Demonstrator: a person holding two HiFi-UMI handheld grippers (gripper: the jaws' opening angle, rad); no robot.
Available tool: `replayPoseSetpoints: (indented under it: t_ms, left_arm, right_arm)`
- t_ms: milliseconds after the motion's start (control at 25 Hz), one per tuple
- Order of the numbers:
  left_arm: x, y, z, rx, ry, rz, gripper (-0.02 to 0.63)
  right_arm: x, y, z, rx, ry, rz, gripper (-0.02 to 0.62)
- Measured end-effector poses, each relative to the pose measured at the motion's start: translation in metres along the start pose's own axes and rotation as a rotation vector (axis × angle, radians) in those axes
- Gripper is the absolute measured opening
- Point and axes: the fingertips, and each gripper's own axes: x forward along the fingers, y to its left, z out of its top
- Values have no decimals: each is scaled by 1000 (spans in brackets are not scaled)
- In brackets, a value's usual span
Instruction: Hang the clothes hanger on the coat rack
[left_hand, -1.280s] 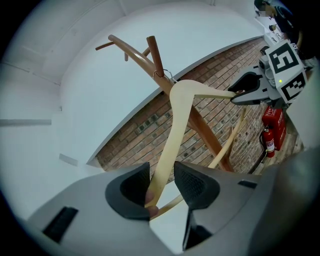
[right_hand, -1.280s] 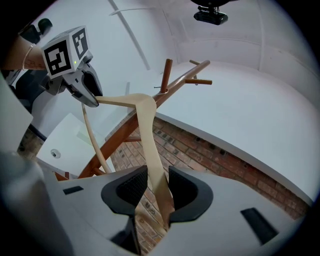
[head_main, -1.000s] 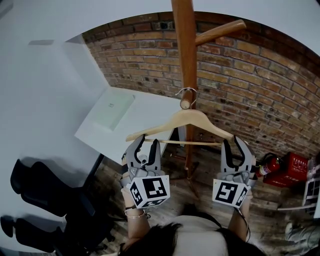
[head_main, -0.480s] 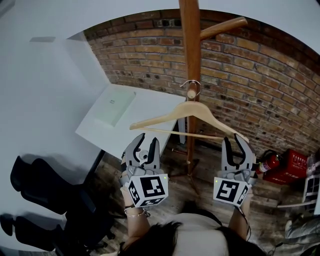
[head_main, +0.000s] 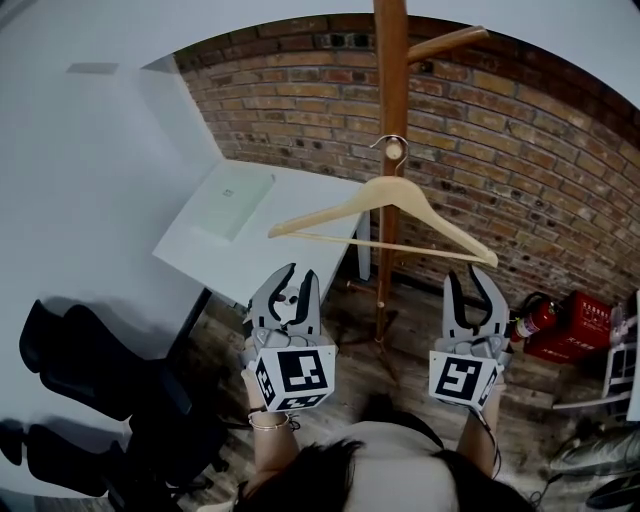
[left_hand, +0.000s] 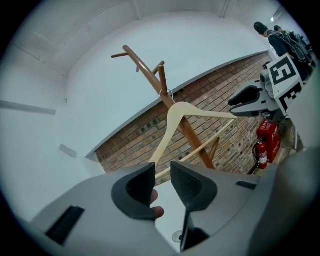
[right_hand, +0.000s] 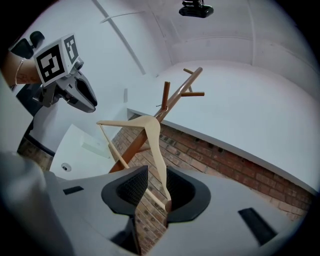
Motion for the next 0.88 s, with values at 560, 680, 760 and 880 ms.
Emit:
replayPoseSetpoints:
  t_ms: [560, 680, 760, 880]
  left_arm:
    - [-55, -6, -2, -102, -34, -31, 44]
    - [-69, -8, -7, -123, -35, -42, 38]
    - [-78, -9, -10, -127, -34, -47, 38]
    - [-91, -12, -13, -137, -35, -53, 37]
  right_arm:
    - [-51, 14, 16, 65, -3, -5, 98]
    - [-63, 22, 20, 98, -4, 3, 89]
    - [-72, 26, 23, 109, -4, 6, 83]
    - [-84, 31, 26, 108, -3, 5, 78]
